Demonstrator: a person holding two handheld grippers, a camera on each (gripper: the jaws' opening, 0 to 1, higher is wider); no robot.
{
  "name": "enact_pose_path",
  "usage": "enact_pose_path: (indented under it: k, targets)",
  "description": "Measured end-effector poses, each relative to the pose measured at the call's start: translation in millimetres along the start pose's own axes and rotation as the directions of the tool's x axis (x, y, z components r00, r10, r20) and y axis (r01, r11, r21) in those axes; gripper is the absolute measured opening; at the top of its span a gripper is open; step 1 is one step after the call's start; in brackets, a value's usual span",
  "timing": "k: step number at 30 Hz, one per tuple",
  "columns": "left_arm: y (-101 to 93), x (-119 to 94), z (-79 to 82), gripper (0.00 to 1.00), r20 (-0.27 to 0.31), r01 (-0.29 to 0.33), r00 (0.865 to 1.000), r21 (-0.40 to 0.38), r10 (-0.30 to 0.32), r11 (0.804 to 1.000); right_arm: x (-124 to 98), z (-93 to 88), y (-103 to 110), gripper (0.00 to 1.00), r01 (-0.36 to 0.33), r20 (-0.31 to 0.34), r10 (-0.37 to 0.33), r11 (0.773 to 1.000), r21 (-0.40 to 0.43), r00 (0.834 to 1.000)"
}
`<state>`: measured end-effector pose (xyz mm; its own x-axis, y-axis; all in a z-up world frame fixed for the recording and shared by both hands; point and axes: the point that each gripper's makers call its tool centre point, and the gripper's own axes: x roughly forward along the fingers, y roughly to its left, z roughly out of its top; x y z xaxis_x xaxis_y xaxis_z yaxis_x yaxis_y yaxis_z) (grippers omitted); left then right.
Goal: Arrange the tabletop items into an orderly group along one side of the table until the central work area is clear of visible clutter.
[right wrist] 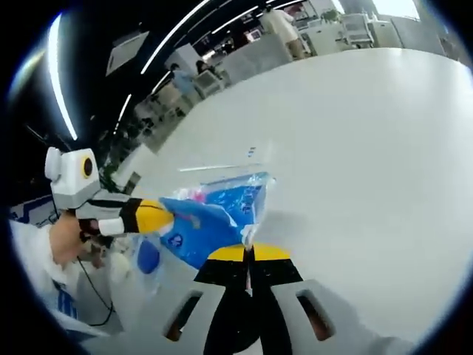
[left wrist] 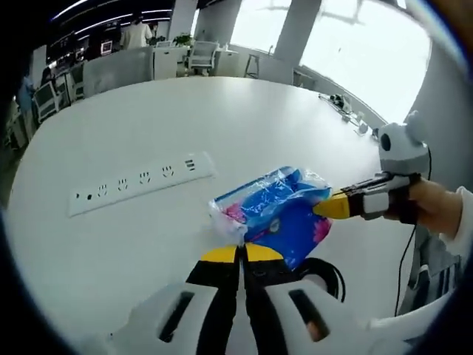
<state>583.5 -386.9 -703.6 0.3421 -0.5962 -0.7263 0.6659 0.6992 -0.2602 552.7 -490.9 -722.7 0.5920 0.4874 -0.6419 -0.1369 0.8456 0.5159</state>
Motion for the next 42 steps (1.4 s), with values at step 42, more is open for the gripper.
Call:
enact_pose_path:
  k: [42]
  targets:
    - [7.2,41.6,-45.9,0.01,-0.083,-0.017,0.996,-0.009,0.017,1.0,23.4,-25.3,-28.2,0.0,0.032,0.026,-0.034,0.996,0.087,0.999]
